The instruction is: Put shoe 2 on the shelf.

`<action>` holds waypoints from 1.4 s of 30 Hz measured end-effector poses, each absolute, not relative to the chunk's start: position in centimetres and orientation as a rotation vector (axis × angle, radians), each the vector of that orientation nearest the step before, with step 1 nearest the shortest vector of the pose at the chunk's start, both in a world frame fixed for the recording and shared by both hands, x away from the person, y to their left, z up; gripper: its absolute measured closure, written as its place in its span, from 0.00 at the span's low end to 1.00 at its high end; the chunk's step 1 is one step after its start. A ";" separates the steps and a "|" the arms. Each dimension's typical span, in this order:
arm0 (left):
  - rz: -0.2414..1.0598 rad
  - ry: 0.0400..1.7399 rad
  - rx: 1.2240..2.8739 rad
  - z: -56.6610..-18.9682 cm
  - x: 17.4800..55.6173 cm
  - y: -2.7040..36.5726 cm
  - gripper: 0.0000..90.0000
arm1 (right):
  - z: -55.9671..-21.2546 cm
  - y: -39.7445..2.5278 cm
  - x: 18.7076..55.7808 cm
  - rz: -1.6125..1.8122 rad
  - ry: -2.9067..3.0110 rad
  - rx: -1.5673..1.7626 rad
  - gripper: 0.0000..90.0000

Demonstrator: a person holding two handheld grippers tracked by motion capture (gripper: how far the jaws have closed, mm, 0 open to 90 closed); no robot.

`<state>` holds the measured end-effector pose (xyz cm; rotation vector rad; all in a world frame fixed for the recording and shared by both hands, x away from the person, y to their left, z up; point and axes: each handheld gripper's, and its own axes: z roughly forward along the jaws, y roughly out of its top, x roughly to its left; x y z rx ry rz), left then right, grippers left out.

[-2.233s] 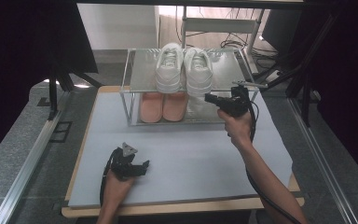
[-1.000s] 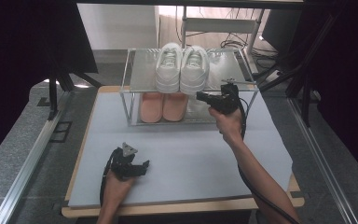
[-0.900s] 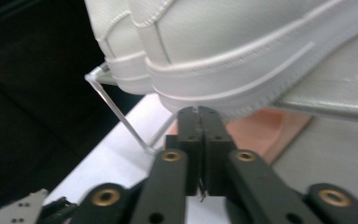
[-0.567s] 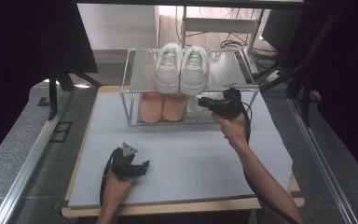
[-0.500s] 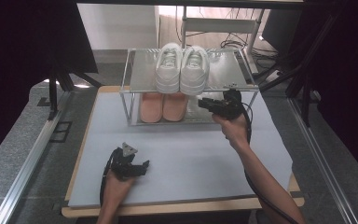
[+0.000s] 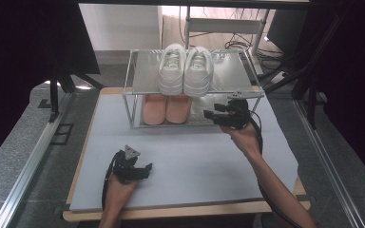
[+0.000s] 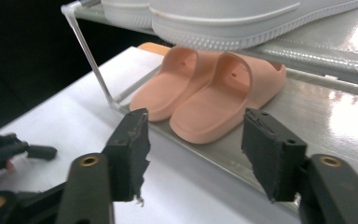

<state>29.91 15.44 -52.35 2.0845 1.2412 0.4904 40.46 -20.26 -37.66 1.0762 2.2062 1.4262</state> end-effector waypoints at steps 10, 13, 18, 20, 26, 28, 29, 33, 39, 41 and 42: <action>0.491 1.242 2.085 -52.3 29.9 15.4 0.19 | -38.7 -21.5 39.4 1.339 2.243 1.030 0.30; 0.489 1.245 2.082 -52.3 29.9 15.4 0.19 | -39.2 -22.0 39.0 1.307 2.256 1.021 0.25; 0.490 1.245 2.081 -52.4 29.9 15.4 0.19 | -40.0 -23.1 38.2 1.259 2.265 1.009 0.19; 0.493 1.243 2.079 -52.4 29.9 15.4 0.19 | -40.3 -23.4 38.0 1.233 2.267 1.010 0.18; 0.493 1.246 2.076 -52.4 29.9 15.4 0.19 | -41.7 -24.6 37.2 1.152 2.284 0.978 0.15; 0.491 1.244 2.081 -52.4 29.9 15.4 0.19 | -42.1 -25.0 36.9 1.147 2.284 0.985 0.14; 0.491 1.244 2.081 -52.4 29.9 15.4 0.19 | -42.3 -25.2 36.7 1.147 2.290 0.987 0.14; 0.495 1.240 2.083 -52.4 29.9 15.4 0.19 | -43.0 -25.7 36.1 1.125 2.306 0.991 0.13; 0.494 1.243 2.081 -52.4 29.9 15.4 0.19 | -44.5 -26.3 35.2 1.096 2.319 0.999 0.13; 0.495 1.244 2.082 -52.4 29.9 15.4 0.19 | -45.1 -26.5 34.9 1.090 2.324 1.002 0.13; 0.495 1.244 2.081 -52.4 29.9 15.4 0.19 | -45.3 -26.5 34.8 1.089 2.327 1.008 0.13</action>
